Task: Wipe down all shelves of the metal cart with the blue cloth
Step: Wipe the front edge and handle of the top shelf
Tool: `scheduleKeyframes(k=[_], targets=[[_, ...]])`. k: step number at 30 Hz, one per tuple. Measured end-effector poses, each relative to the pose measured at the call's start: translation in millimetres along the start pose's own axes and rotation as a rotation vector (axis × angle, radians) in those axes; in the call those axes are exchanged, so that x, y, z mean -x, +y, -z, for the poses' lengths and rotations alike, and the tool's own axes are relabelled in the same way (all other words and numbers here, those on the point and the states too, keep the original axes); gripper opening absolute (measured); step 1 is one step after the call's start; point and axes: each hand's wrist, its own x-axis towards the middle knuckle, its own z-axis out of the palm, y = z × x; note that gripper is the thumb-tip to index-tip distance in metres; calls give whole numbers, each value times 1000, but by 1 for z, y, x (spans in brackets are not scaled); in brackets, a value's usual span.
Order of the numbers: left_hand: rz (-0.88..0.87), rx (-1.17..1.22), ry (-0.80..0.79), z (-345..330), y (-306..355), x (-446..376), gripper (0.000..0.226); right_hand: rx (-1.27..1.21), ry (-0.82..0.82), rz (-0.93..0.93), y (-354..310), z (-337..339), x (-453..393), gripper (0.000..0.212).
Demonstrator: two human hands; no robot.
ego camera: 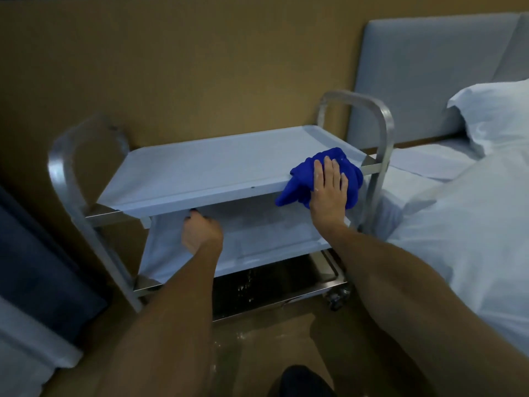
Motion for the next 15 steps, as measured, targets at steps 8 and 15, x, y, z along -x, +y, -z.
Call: scheduleKeyframes(k=[8,15], targets=[[-38,12,36,-44,39,7,23,-10,10,-274,78,3,-33,84],[-85,30,-43,-60,72,19,19,37,-56,-323,64,5,-37,89]])
